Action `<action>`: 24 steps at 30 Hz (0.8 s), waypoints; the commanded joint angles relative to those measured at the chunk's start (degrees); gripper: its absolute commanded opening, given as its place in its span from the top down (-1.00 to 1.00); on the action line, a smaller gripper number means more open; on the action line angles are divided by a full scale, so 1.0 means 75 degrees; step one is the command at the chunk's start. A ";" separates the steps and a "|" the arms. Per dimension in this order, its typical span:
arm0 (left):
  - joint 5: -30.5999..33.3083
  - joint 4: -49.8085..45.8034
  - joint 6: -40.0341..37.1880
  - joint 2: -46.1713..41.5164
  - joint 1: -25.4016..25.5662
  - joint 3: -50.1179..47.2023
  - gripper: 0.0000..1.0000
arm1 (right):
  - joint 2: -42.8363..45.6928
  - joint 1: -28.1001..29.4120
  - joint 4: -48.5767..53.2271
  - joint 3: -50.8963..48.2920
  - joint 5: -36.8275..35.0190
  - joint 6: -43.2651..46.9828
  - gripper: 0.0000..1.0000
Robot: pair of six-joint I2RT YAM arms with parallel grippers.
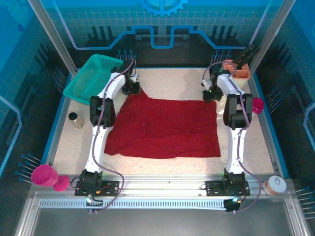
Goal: Fold the inside-out t-shirt
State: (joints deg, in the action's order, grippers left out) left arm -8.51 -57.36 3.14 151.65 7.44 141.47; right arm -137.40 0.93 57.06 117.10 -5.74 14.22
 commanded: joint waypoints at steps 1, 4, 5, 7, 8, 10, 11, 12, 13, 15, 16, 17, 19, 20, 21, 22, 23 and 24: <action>-0.0532 -0.0238 -0.0596 -0.0555 0.0004 -0.0136 0.98 | 0.0014 -0.0077 0.0381 -0.0036 0.0614 0.0186 0.60; -0.0565 0.0109 -0.0856 -0.1117 -0.0014 -0.0154 1.00 | 0.0505 -0.0004 0.0001 -0.0188 0.0828 0.0346 0.76; -0.0541 0.0250 -0.0970 -0.1322 -0.0028 -0.0185 1.00 | 0.0883 0.0036 -0.0198 -0.0327 0.0751 0.0382 0.89; -0.0363 0.0521 -0.1170 -0.1729 -0.0072 -0.0397 1.00 | 0.1339 0.0097 -0.0554 -0.0637 0.0340 0.0358 1.00; -0.0253 0.0696 -0.1229 -0.1968 -0.0106 -0.0606 1.00 | 0.1575 0.0099 -0.0697 -0.0801 0.0171 0.0329 1.00; -0.0384 0.1036 -0.1420 -0.2429 -0.0182 -0.1095 1.00 | 0.1969 0.0100 -0.0877 -0.1104 0.0018 0.0260 1.00; -0.0457 0.1197 -0.1548 -0.2666 -0.0201 -0.1380 1.00 | 0.2176 0.0110 -0.0943 -0.1262 -0.0047 0.0232 1.00; -0.0560 0.1305 -0.1736 -0.2868 -0.0207 -0.1651 1.00 | 0.2336 0.0131 -0.1010 -0.1424 -0.0132 0.0184 1.00; -0.0651 0.1421 -0.1913 -0.3098 -0.0196 -0.1976 1.00 | 0.2510 0.0154 -0.1063 -0.1590 -0.0274 0.0118 1.00; -0.0717 0.1758 -0.2132 -0.3542 -0.0184 -0.2718 1.00 | 0.2777 0.0201 -0.1192 -0.1956 -0.0477 0.0029 1.00; -0.0689 0.2009 -0.2181 -0.3796 -0.0173 -0.3167 1.00 | 0.2906 0.0243 -0.1271 -0.2155 -0.0609 -0.0027 1.00; -0.0654 0.2261 -0.2209 -0.4057 -0.0172 -0.3613 1.00 | 0.3009 0.0277 -0.1302 -0.2308 -0.0723 -0.0143 1.00; -0.0637 0.2771 -0.2316 -0.4557 -0.0172 -0.4530 1.00 | 0.3216 0.0371 -0.1315 -0.2612 -0.0874 -0.0407 1.00; -0.0652 0.3119 -0.2357 -0.4880 -0.0172 -0.5061 1.00 | 0.3367 0.0458 -0.1342 -0.2787 -0.0997 -0.0616 1.00; -0.0655 0.3463 -0.2395 -0.5184 -0.0172 -0.5541 1.00 | 0.3514 0.0528 -0.1425 -0.3018 -0.1083 -0.0762 1.00; -0.0638 0.3912 -0.2436 -0.5551 -0.0172 -0.6118 1.00 | 0.3701 0.0635 -0.1566 -0.3304 -0.1199 -0.0892 1.00; -0.0648 0.4375 -0.2519 -0.5917 -0.0172 -0.6701 1.00 | 0.3877 0.0754 -0.1726 -0.3598 -0.1361 -0.1062 1.00; -0.0681 0.4704 -0.2622 -0.6204 -0.0172 -0.7180 1.00 | 0.4014 0.0847 -0.1792 -0.3786 -0.1452 -0.1204 1.00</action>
State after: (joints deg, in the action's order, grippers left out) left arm -12.34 -32.27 -13.13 111.59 6.52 94.76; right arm -110.98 4.99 45.56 92.25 -12.82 9.80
